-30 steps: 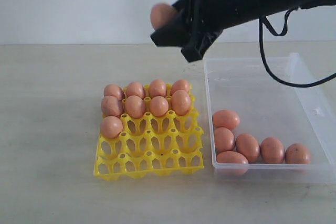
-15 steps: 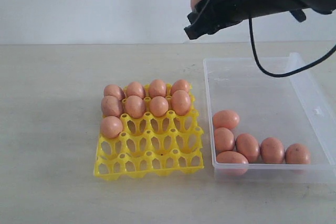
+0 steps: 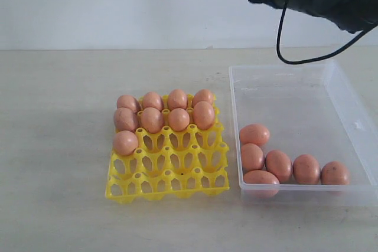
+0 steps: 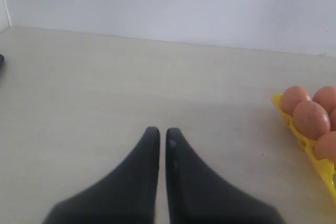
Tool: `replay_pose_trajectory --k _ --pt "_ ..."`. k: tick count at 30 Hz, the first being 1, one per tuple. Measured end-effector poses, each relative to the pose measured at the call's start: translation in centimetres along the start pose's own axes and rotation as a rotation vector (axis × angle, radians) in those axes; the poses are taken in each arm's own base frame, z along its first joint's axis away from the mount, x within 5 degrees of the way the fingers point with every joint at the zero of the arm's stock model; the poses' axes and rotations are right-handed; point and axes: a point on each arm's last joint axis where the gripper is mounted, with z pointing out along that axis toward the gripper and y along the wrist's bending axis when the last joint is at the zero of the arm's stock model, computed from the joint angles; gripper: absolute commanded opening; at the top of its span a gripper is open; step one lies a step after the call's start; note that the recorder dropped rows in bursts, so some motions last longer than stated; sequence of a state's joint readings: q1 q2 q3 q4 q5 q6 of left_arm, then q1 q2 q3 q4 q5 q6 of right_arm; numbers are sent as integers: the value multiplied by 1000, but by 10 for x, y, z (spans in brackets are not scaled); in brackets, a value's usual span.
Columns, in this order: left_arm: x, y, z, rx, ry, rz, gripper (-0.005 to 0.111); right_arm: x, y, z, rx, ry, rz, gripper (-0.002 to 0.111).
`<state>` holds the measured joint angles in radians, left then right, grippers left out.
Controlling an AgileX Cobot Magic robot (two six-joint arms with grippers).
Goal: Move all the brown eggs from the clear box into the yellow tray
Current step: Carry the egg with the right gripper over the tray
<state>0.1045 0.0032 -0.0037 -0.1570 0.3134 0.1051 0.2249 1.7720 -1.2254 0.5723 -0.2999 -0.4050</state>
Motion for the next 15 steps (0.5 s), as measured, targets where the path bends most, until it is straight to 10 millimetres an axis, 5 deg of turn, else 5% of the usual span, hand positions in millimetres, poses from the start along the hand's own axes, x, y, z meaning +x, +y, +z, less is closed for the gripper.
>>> replay_pose_trajectory --k 7,12,15 --pt "0 0 0 0 0 0 4 -27 -10 -1 49 -374 209 0" --pt "0 0 0 0 0 0 4 -34 27 -9 -319 -470 -38 0" --pt "0 0 0 0 0 0 4 -22 52 -18 -616 -379 -117 0"
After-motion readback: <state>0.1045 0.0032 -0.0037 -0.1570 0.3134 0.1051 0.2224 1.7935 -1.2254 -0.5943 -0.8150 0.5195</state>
